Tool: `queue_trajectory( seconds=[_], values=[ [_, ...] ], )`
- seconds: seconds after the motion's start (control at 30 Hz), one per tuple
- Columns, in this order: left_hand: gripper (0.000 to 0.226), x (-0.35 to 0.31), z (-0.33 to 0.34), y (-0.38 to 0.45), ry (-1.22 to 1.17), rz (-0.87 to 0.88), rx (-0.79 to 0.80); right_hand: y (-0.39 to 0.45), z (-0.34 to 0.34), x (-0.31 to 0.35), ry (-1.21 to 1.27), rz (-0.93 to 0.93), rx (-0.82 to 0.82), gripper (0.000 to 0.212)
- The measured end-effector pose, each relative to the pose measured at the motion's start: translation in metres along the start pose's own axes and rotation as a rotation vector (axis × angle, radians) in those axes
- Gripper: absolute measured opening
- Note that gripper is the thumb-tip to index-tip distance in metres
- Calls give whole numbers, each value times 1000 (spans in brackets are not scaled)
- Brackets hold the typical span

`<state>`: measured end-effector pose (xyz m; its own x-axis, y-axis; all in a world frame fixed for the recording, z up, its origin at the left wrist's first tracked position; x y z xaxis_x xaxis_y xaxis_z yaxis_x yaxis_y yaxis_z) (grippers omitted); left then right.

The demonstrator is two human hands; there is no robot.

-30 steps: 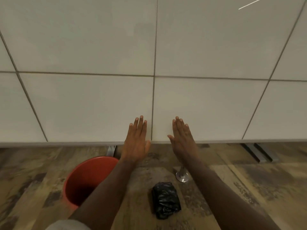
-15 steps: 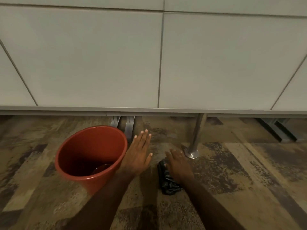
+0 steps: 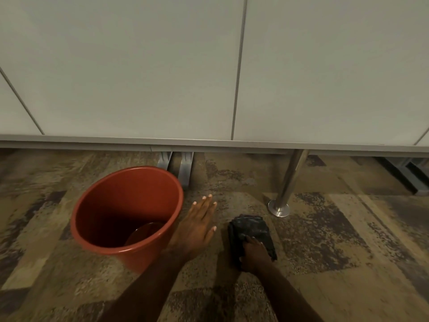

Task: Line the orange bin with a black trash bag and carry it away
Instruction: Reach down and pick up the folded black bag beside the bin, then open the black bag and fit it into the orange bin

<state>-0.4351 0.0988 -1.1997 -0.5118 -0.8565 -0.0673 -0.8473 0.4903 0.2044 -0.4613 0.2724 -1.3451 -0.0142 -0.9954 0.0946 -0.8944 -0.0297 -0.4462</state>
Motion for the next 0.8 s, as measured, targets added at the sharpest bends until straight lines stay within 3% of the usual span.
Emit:
queue_trajectory(
  seconds=[0.27, 0.4, 0.53, 0.67, 0.8],
  values=[
    [68, -4, -8, 3, -145, -7, -8, -40, -76, 0, 322, -23, -403, 34],
    [68, -3, -35, 6, -289, -46, -90, -63, -131, 0, 505, -97, -617, 26],
    [60, 9, -73, 8, -443, -107, -178, -82, -187, 4, 918, -219, -671, 27],
    [26, 23, -115, -3, -684, -173, -255, -112, -253, 20, 1199, -230, -738, 21],
    [35, 15, -155, -31, -725, -135, -216, -142, -302, 38, 1535, -183, -754, 18]
  ],
)
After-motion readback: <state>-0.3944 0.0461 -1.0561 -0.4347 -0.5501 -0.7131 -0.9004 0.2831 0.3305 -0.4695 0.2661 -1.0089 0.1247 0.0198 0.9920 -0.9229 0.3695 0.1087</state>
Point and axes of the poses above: each hand's wrist, its own y-axis towards the middle knuckle, its own z-axis out of the palm, x = y × z, the point moved 9 cm from there along y, towards the middle knuckle, and after that the axes turned 10 degrees about z, right-handed, at the moved point
